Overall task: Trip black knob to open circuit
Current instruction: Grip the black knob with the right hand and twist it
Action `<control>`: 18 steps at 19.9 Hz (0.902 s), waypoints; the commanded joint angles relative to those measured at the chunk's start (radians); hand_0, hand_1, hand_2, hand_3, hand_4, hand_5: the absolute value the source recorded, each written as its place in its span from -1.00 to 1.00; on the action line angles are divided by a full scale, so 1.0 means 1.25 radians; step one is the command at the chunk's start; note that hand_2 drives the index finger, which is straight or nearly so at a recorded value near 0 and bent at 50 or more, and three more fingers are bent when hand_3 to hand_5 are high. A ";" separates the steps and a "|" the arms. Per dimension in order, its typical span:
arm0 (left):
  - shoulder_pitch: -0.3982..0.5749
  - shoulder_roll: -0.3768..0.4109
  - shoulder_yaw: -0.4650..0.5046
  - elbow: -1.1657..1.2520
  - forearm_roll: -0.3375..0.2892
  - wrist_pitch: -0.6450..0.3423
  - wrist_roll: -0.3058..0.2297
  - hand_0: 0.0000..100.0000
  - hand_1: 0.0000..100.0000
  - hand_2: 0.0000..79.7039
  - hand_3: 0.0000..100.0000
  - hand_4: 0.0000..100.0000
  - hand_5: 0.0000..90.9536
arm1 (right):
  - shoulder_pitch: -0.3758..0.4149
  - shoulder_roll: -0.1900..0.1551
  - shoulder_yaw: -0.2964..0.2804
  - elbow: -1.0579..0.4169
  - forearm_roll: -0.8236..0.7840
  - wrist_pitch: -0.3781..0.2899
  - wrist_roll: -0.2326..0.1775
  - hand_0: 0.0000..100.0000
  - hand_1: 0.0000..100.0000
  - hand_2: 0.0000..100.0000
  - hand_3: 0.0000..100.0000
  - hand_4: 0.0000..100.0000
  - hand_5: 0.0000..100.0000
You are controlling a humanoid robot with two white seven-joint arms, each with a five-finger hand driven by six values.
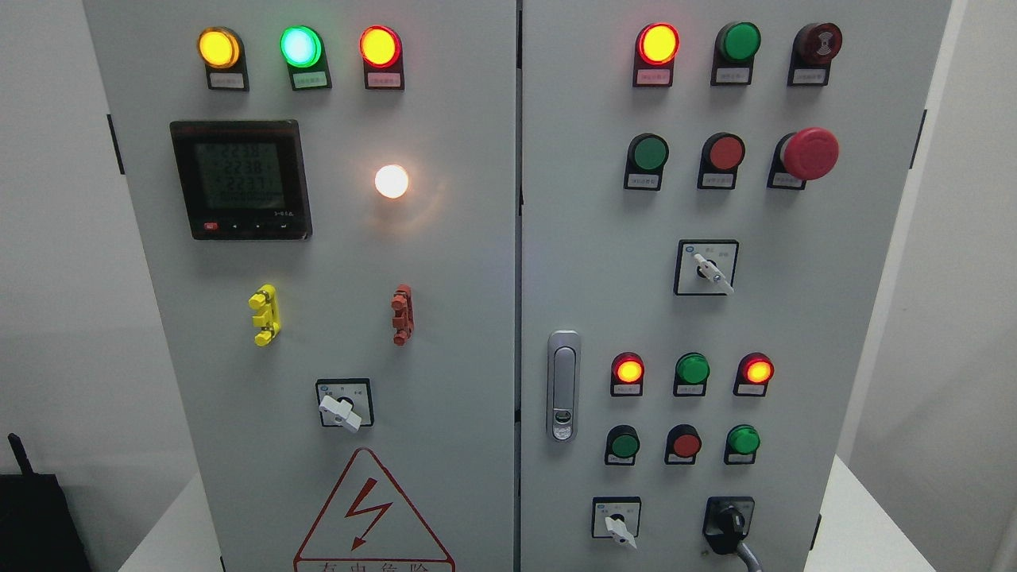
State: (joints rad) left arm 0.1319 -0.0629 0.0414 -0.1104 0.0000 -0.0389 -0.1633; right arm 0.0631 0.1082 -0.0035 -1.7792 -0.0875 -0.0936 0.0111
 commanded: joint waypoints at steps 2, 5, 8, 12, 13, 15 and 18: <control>0.000 0.000 0.000 0.000 -0.018 0.000 -0.001 -0.76 -0.22 -1.00 -1.00 -1.00 -1.00 | 0.002 0.002 0.009 -0.006 0.000 -0.001 0.001 -1.00 -1.00 -1.00 1.00 1.00 1.00; 0.000 0.000 0.000 0.000 -0.018 0.000 -0.001 -0.76 -0.22 -1.00 -1.00 -1.00 -1.00 | 0.004 0.002 0.013 -0.009 0.000 -0.001 0.001 -1.00 -1.00 -1.00 1.00 1.00 1.00; 0.000 0.000 0.000 0.000 -0.018 0.000 -0.001 -0.76 -0.22 -1.00 -1.00 -1.00 -1.00 | 0.002 0.003 0.019 -0.009 0.000 -0.001 0.001 -1.00 -1.00 -1.00 1.00 1.00 1.00; 0.000 0.000 0.000 0.000 -0.018 -0.001 -0.001 -0.76 -0.22 -1.00 -1.00 -1.00 -1.00 | 0.002 0.003 0.021 -0.009 0.000 -0.001 0.001 -1.00 -1.00 -1.00 1.00 1.00 1.00; 0.000 0.000 0.000 0.000 -0.018 0.000 -0.001 -0.76 -0.22 -1.00 -1.00 -1.00 -1.00 | 0.002 0.003 0.022 -0.009 0.000 0.000 0.001 -1.00 -1.00 -1.00 1.00 1.00 1.00; 0.000 0.000 0.000 0.000 -0.018 0.000 -0.001 -0.76 -0.22 -1.00 -1.00 -1.00 -1.00 | 0.002 0.003 0.022 -0.009 0.000 0.000 0.001 -1.00 -1.00 -1.00 1.00 1.00 1.00; 0.000 0.000 0.000 0.000 -0.018 0.000 -0.001 -0.76 -0.22 -1.00 -1.00 -1.00 -1.00 | 0.002 0.003 0.022 -0.008 0.000 0.006 0.001 -1.00 -1.00 -1.00 1.00 1.00 1.00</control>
State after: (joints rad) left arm 0.1319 -0.0629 0.0414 -0.1104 0.0000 -0.0335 -0.1633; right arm 0.0658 0.1109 -0.0010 -1.7872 -0.0875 -0.0934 0.0081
